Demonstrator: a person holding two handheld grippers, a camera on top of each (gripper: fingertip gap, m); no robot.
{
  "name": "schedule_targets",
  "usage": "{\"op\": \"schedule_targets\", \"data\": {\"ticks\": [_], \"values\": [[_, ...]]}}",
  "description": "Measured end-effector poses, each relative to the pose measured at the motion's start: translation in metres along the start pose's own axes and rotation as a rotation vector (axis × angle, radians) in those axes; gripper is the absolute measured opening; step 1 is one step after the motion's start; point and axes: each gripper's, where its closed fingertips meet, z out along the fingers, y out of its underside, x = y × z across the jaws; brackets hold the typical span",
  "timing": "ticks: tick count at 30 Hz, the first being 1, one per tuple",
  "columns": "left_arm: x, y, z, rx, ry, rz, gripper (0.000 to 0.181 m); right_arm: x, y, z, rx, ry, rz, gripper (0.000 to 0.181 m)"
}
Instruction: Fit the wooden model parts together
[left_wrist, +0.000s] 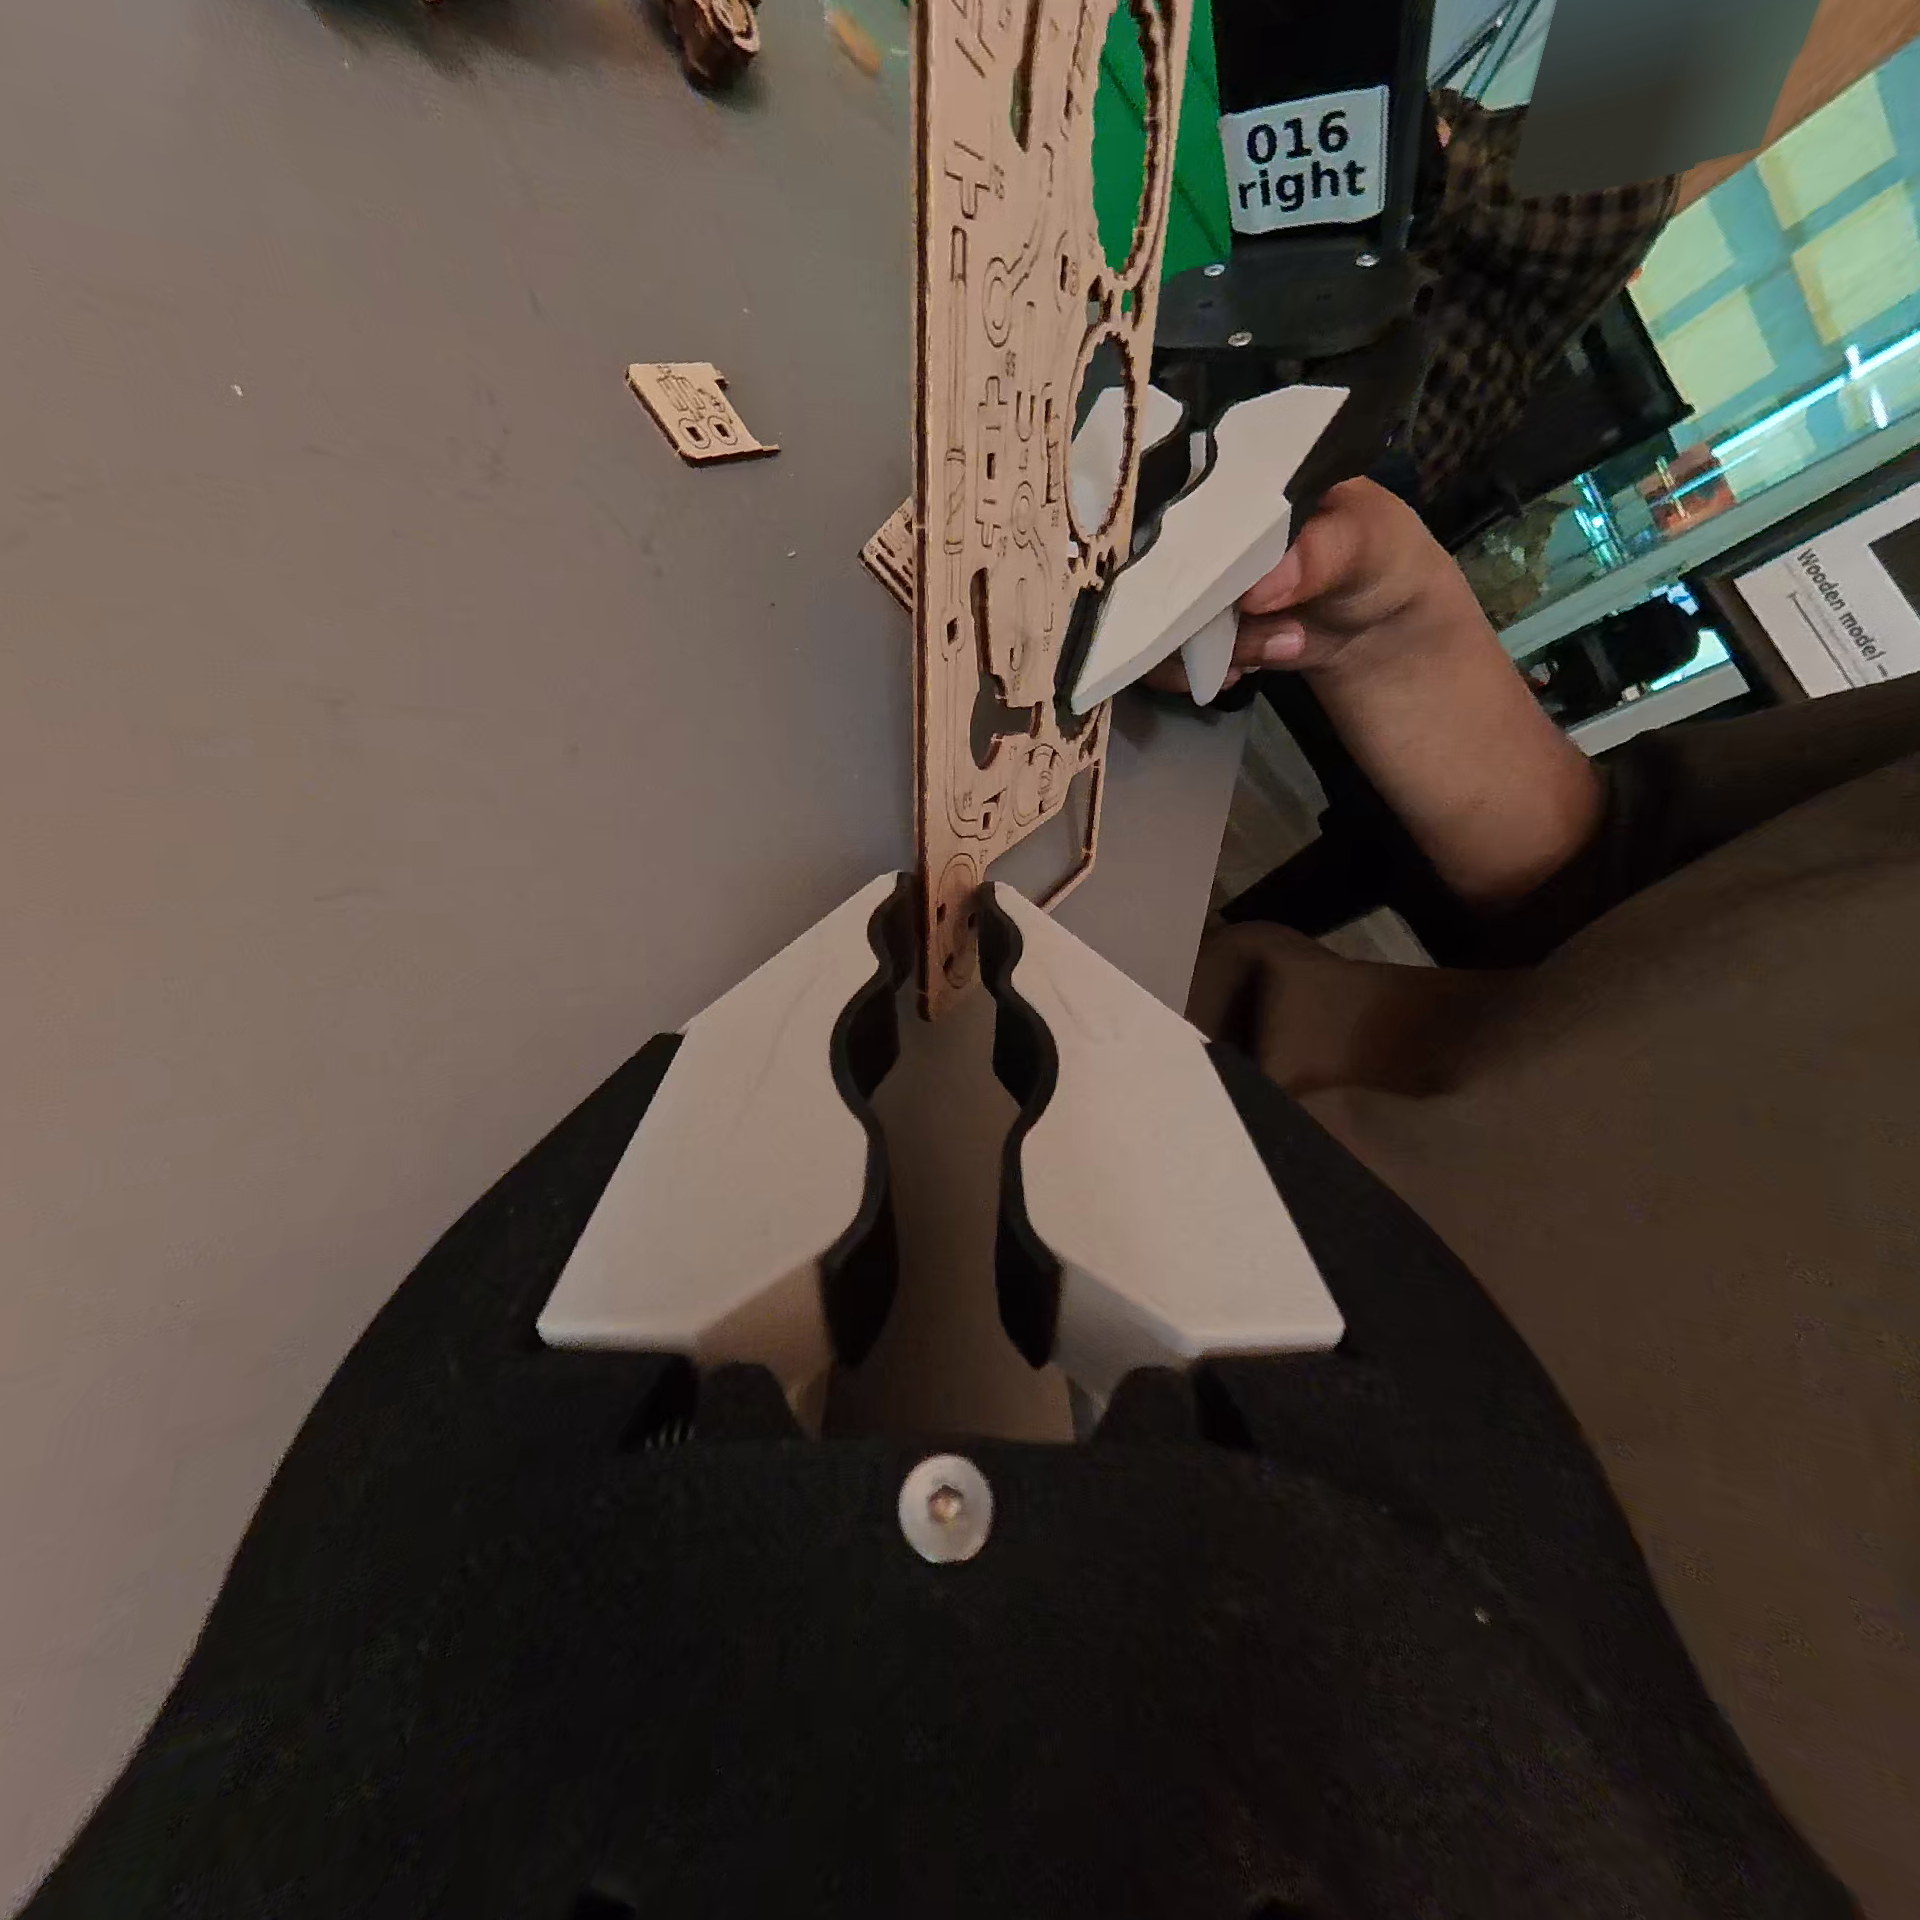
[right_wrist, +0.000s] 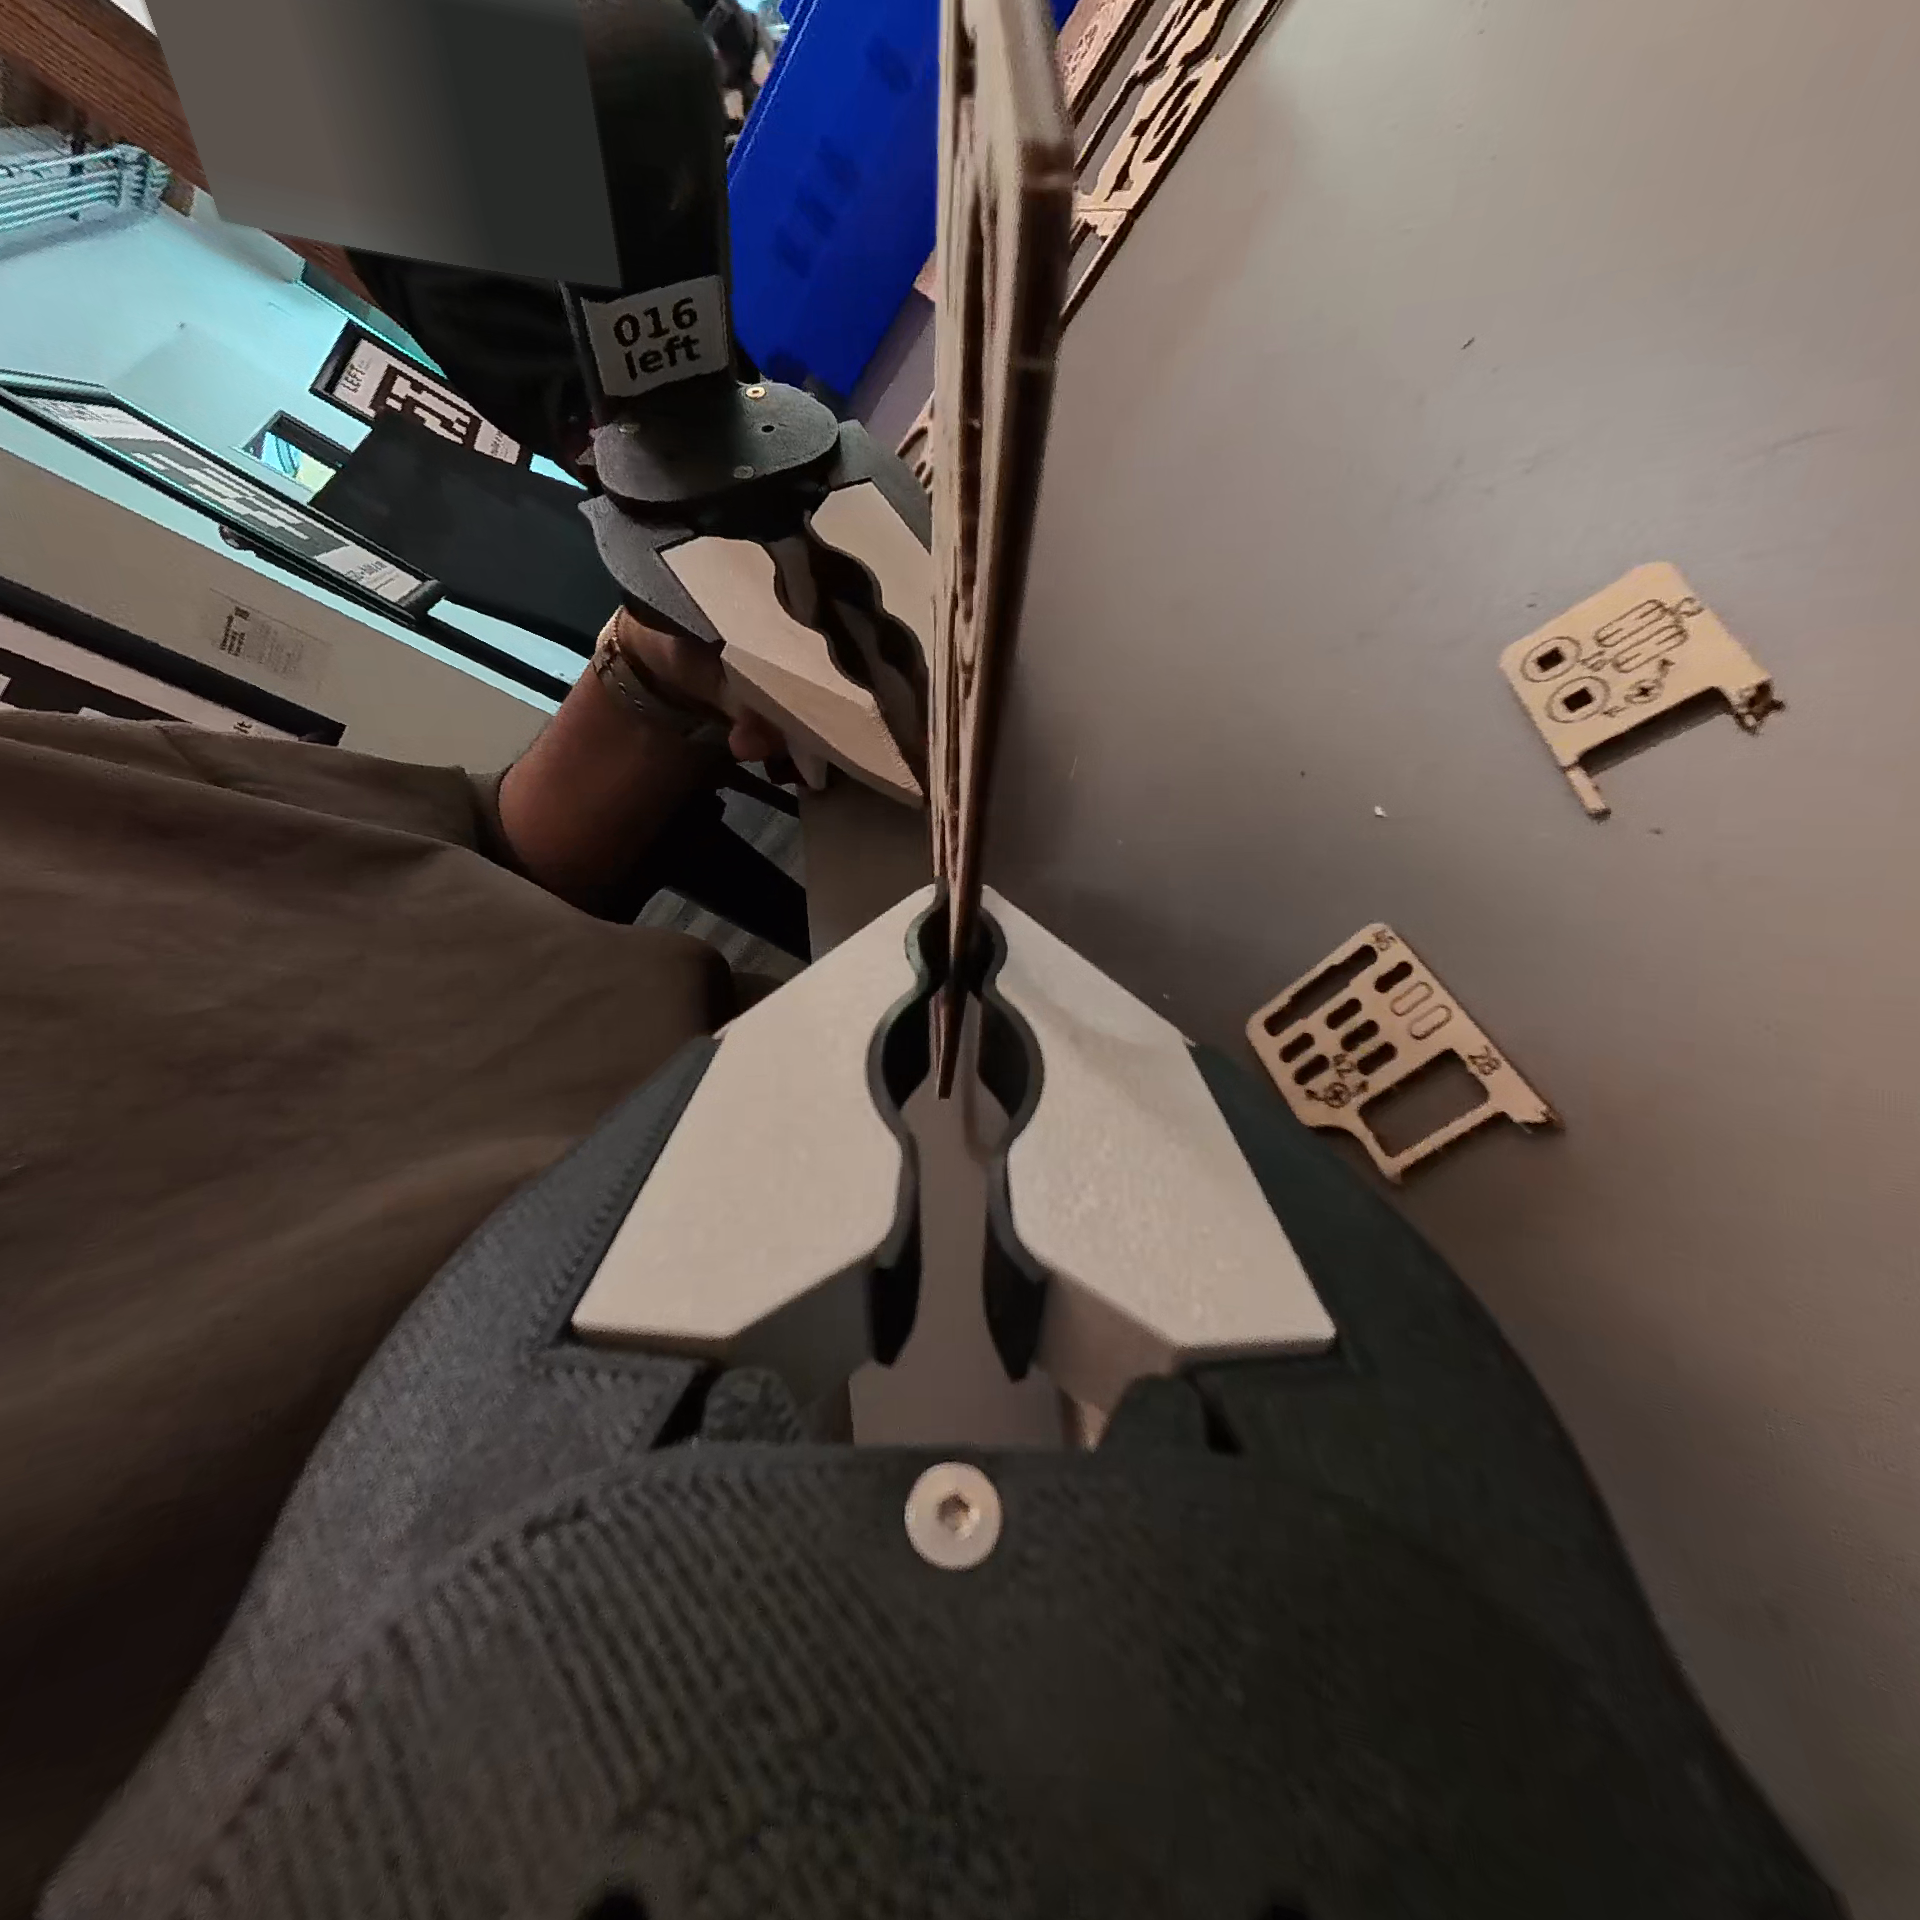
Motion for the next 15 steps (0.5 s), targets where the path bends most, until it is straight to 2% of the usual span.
{"op": "schedule_targets", "data": {"ticks": [7, 15], "values": [[-0.0005, 0.0016, -0.0011, -0.008, 0.025, -0.031, 0.008, 0.0019, 0.0010, 0.0006, -0.004, 0.006, 0.007, 0.000], [-0.0048, 0.0034, 0.0009, -0.021, -0.012, -0.030, 0.006, 0.0095, 0.0000, 0.0018, 0.007, 0.064, 0.002, 0.000]]}}
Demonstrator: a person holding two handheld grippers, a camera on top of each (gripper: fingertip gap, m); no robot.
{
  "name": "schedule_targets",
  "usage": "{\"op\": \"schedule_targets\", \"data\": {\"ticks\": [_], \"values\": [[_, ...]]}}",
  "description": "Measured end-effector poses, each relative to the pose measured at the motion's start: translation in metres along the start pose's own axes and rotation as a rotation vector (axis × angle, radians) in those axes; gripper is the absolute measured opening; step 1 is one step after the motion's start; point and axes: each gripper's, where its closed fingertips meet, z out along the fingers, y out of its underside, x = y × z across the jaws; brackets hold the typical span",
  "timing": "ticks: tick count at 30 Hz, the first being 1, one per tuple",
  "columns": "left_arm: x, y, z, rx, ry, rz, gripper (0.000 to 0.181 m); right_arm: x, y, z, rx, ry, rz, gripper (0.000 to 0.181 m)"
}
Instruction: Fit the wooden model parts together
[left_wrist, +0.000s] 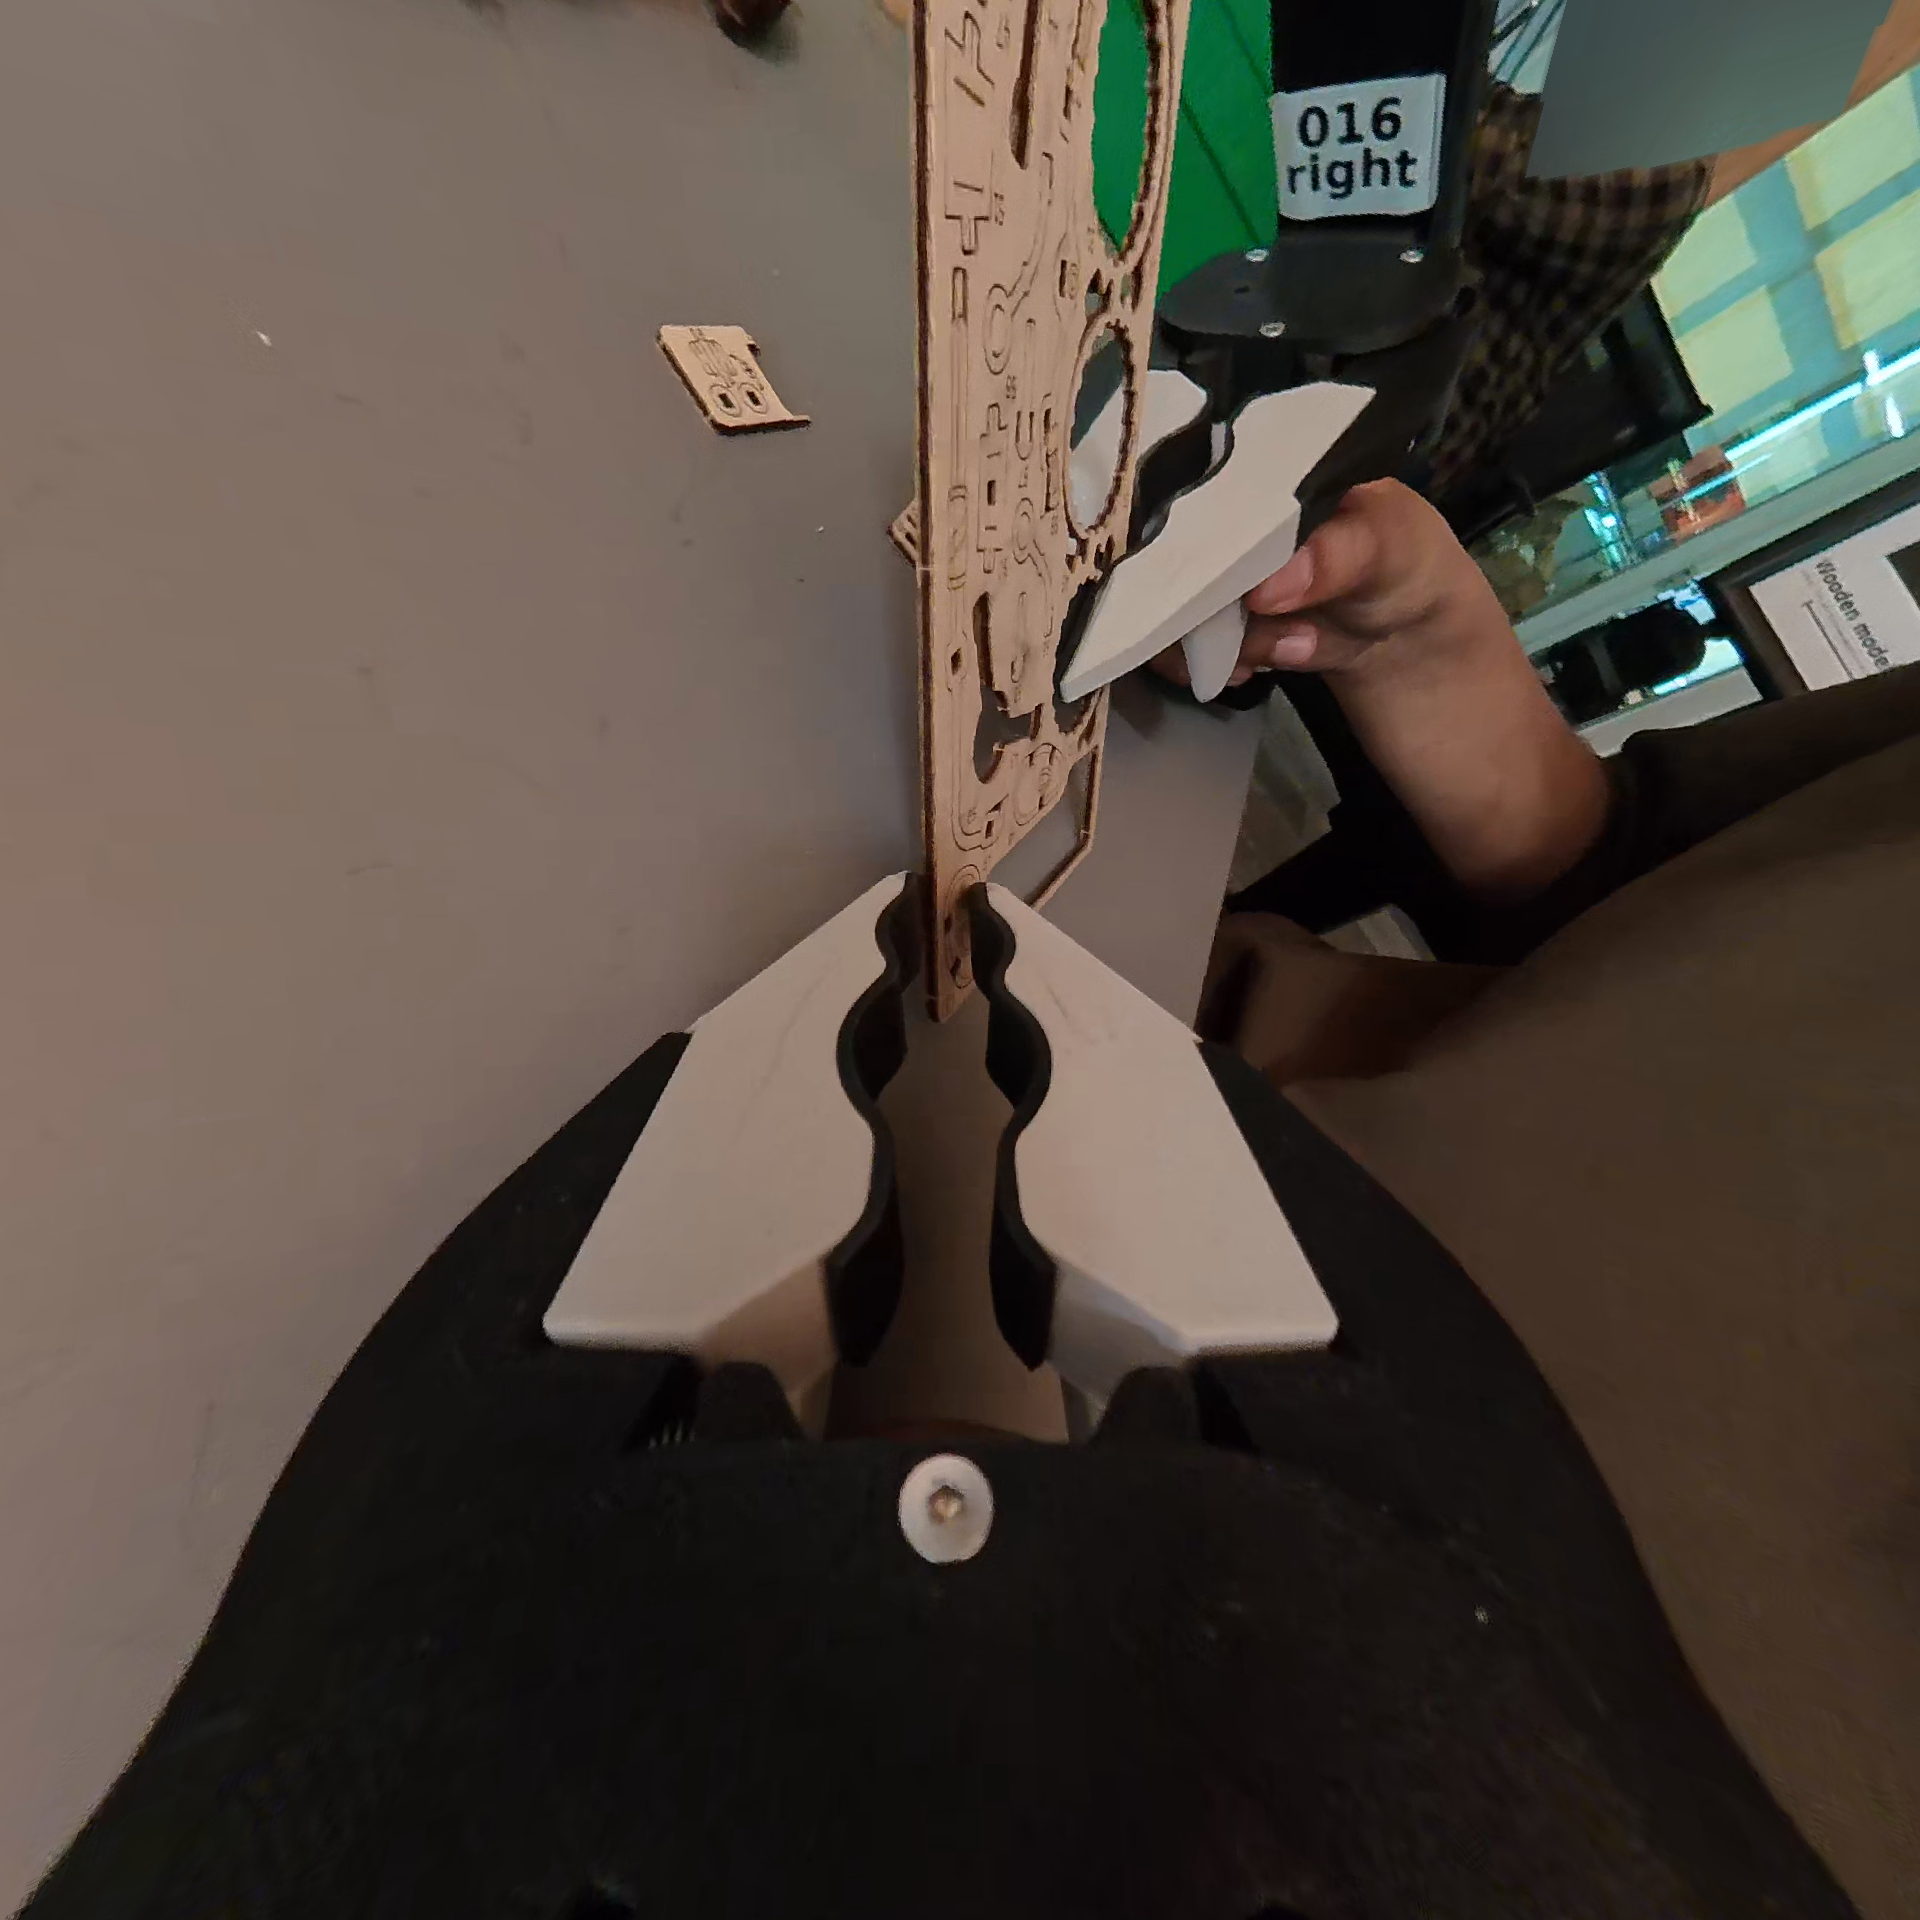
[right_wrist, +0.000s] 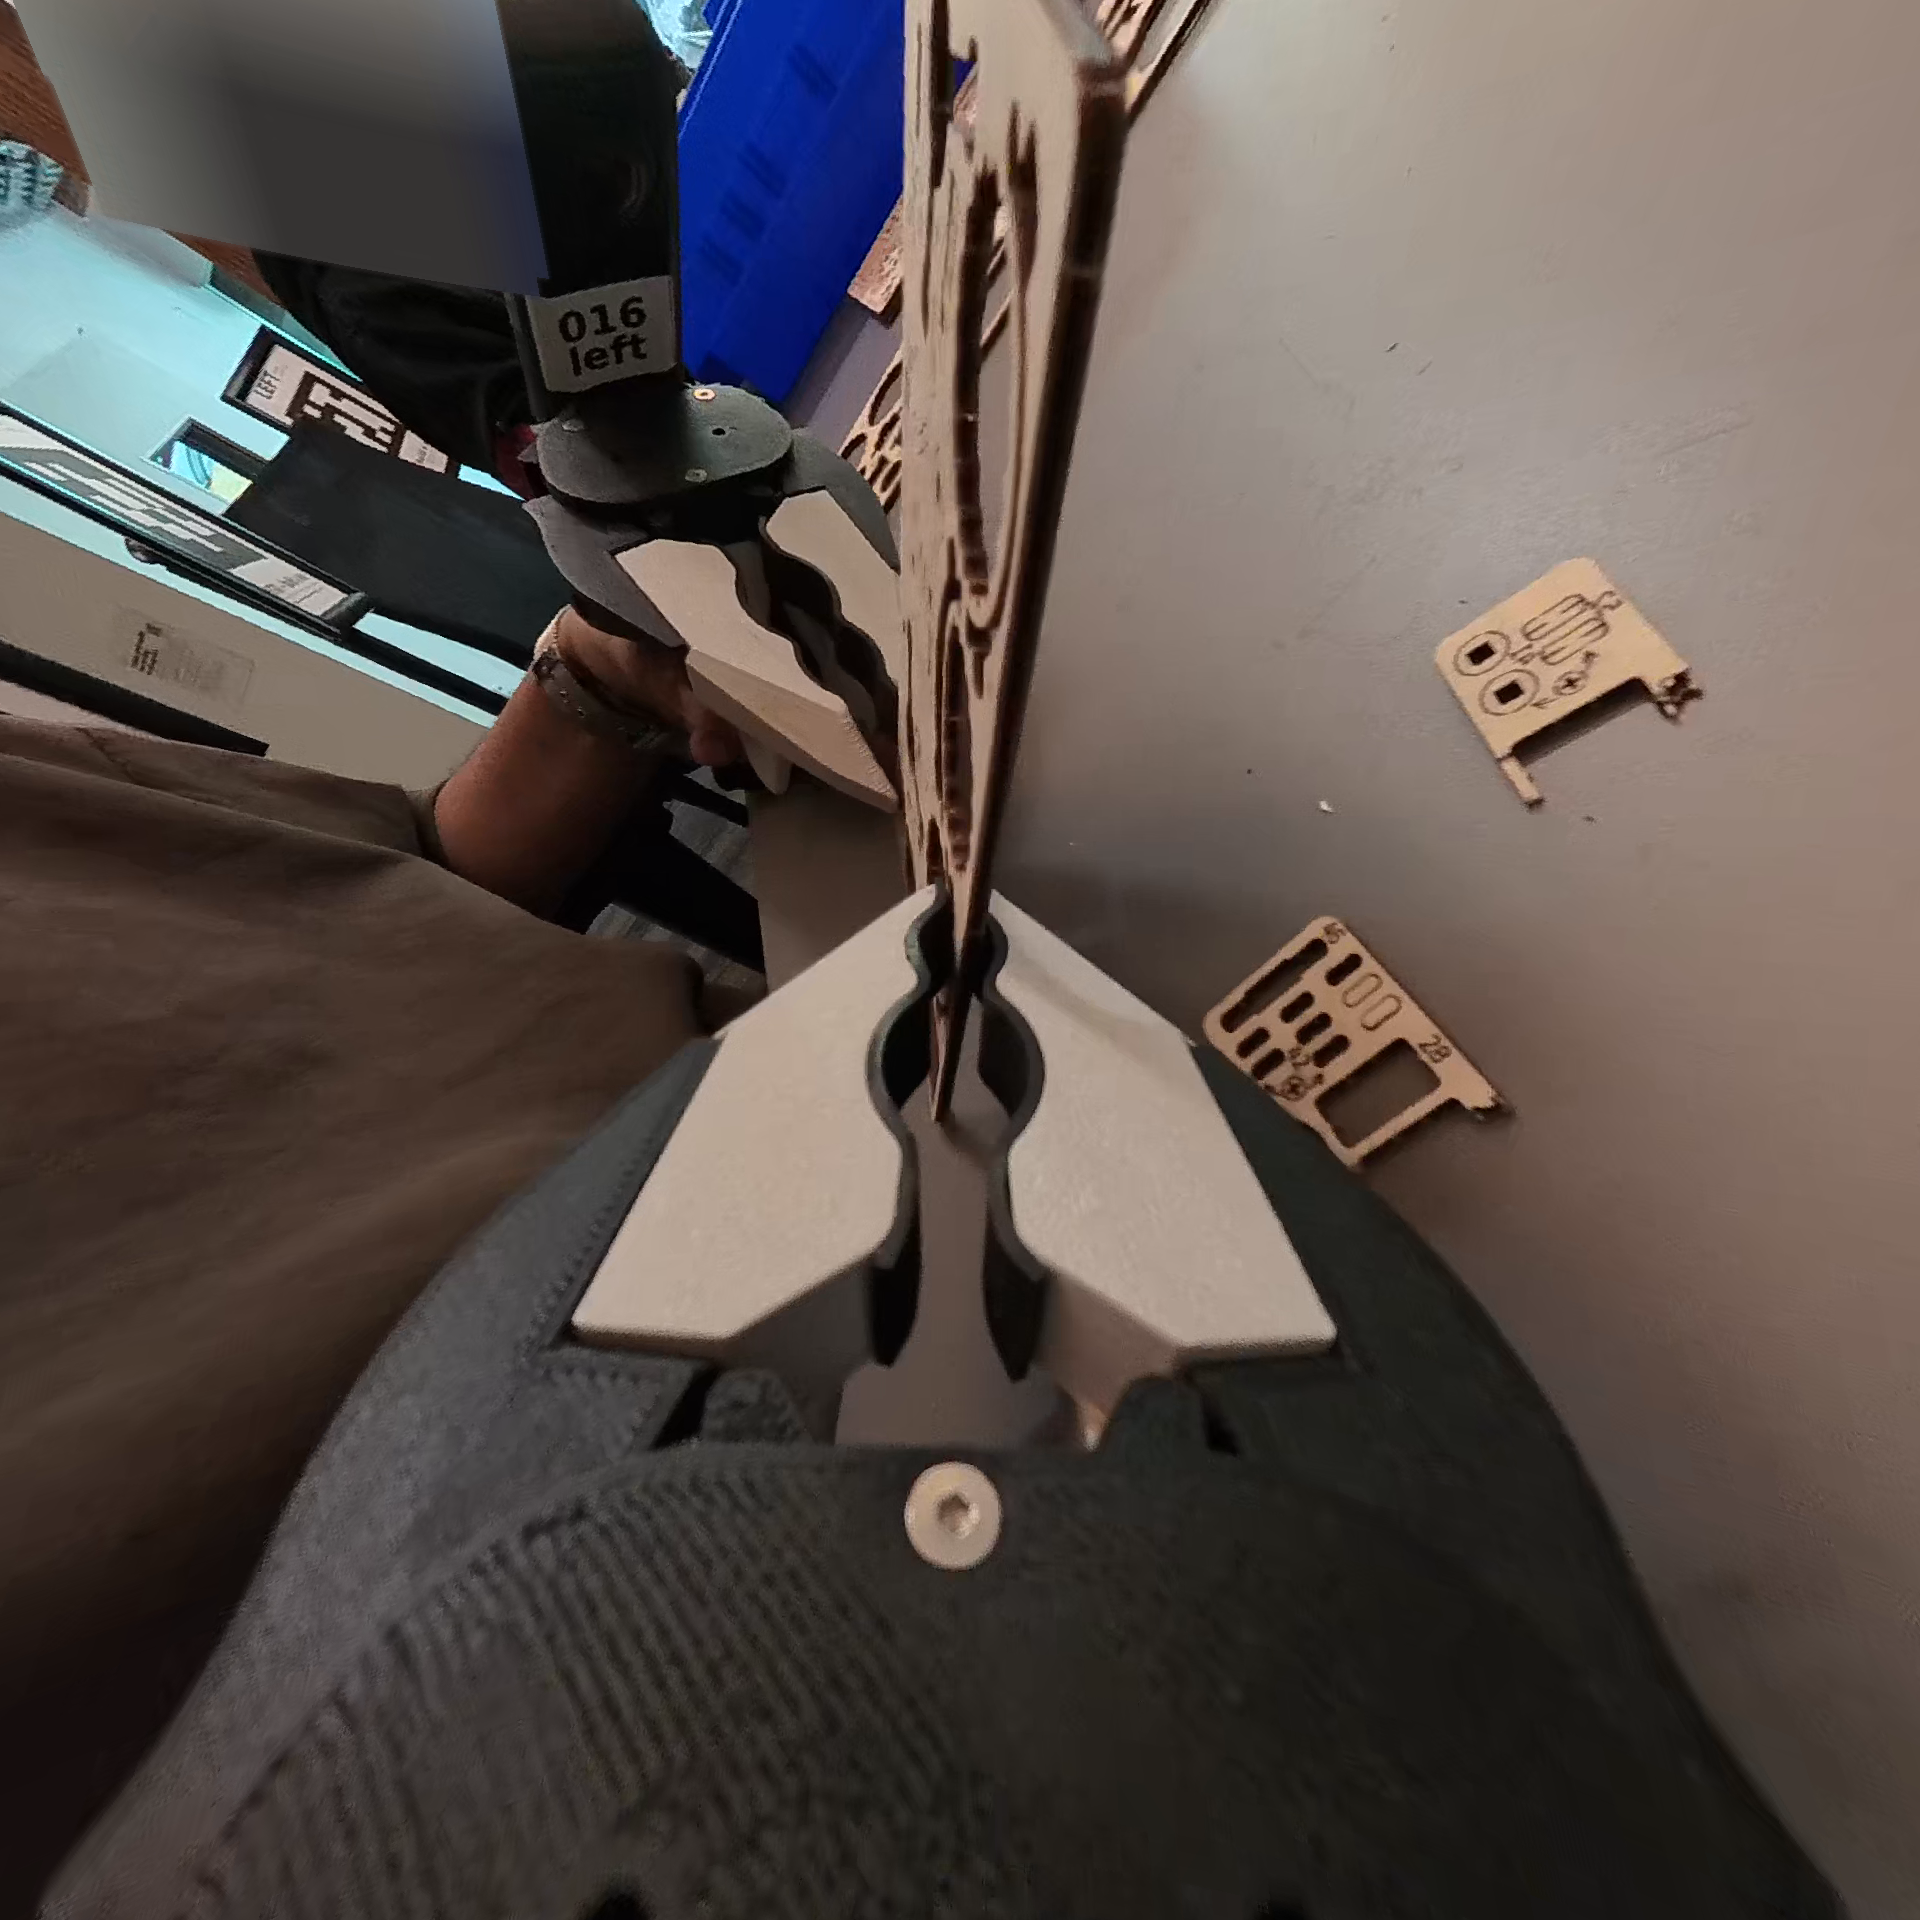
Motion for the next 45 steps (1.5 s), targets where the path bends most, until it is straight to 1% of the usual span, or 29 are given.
{"op": "schedule_targets", "data": {"ticks": [8, 14, 19, 20, 22, 29, 31, 32, 35, 40, 43, 45], "values": [[-0.008, -0.002, 0.002, 0.013, -0.106, 0.010, 0.006, 0.007, 0.000, 0.002, 0.003, 0.054, 0.000, 0.000], [-0.011, -0.002, 0.004, -0.009, -0.155, 0.008, 0.007, 0.010, 0.000, 0.001, 0.005, 0.061, 0.016, 0.000], [-0.013, -0.001, 0.005, -0.026, -0.161, -0.006, 0.008, 0.011, 0.000, 0.002, 0.003, 0.067, 0.014, 0.000], [-0.018, -0.001, 0.004, -0.032, -0.197, -0.010, 0.003, 0.010, 0.000, 0.002, 0.000, 0.059, 0.012, 0.000], [-0.018, -0.001, 0.004, -0.041, -0.204, 0.003, 0.003, 0.011, 0.000, 0.002, 0.001, 0.067, 0.007, 0.000], [-0.009, -0.003, 0.001, -0.007, -0.081, -0.043, 0.002, 0.011, 0.000, 0.002, 0.000, 0.073, -0.006, 0.000], [-0.006, -0.004, -0.002, 0.012, -0.044, -0.060, 0.010, 0.011, -0.002, 0.001, 0.012, 0.067, 0.000, 0.000], [-0.006, -0.005, -0.005, 0.023, -0.037, -0.061, 0.013, 0.010, -0.003, -0.001, 0.021, 0.055, 0.011, 0.000], [-0.009, -0.006, -0.009, 0.036, -0.044, -0.047, 0.013, 0.009, -0.007, -0.004, 0.044, 0.026, 0.039, 0.000], [-0.011, -0.006, -0.009, 0.043, -0.059, -0.037, 0.007, 0.006, -0.006, -0.003, 0.038, 0.009, 0.026, 0.000], [-0.010, -0.007, -0.009, 0.053, -0.044, -0.043, 0.009, 0.000, -0.009, -0.005, 0.058, -0.041, 0.046, 0.000], [-0.008, -0.010, -0.010, 0.070, -0.030, -0.041, 0.014, -0.001, -0.012, -0.008, 0.078, -0.059, 0.063, 0.000]]}}
